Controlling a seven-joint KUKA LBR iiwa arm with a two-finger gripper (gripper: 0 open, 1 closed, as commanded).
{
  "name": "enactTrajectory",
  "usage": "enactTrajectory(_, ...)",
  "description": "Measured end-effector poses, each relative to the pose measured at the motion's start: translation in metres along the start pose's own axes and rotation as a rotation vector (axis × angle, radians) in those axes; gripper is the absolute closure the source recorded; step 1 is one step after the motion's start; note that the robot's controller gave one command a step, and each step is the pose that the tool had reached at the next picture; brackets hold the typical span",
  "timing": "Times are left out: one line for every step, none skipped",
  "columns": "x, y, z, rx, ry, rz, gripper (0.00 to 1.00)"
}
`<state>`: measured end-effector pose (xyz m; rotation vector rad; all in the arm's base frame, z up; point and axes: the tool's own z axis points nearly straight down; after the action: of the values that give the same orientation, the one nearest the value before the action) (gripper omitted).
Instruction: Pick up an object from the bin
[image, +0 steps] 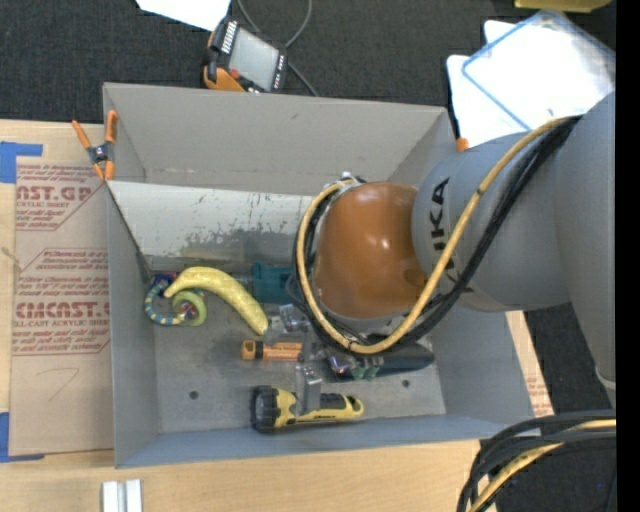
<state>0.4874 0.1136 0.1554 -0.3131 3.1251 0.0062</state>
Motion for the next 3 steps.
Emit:
enactTrajectory(-0.054,0.029,-0.001,-0.001,-0.008,0.332,0.0)
enactTrajectory(-0.002,-0.013,0.022,0.002,0.007,0.048,0.0)
enactTrajectory(-0.043,-0.008,0.017,-0.006,-0.015,0.293,0.0)
